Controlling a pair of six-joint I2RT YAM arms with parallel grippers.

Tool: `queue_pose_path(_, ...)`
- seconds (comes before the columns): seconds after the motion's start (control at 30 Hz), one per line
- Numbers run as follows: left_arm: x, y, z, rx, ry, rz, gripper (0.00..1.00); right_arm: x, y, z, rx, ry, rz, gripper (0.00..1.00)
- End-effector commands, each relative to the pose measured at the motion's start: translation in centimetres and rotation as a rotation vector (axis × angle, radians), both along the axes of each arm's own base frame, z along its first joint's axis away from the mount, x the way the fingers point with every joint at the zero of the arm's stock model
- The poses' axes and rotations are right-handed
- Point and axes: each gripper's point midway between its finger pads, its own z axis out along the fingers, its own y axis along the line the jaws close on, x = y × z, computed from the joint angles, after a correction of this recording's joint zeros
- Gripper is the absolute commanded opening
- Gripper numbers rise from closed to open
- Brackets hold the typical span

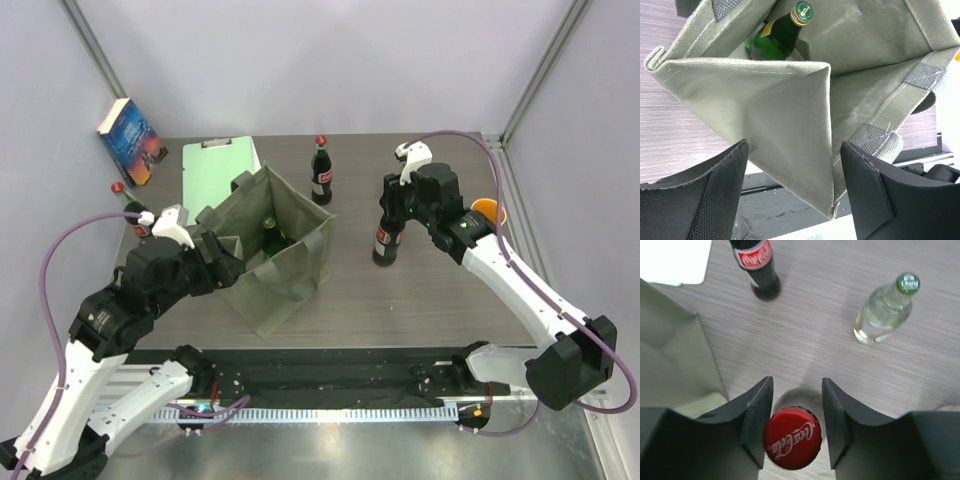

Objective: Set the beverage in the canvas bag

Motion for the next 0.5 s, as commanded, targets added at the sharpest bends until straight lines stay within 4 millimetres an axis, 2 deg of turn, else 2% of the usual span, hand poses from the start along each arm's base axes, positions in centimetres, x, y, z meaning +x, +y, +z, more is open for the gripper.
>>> queue_pose_path(0.0,0.2,-0.2,0.6,-0.021,-0.021,0.004,0.75,0.3,1.2,4.0,0.1,-0.137,0.033,0.5)
queue_pose_path(0.47,0.3,-0.2,0.9,-0.023,-0.025,0.005,0.76,0.4,0.4,1.4,0.044,-0.113,0.016,0.52)
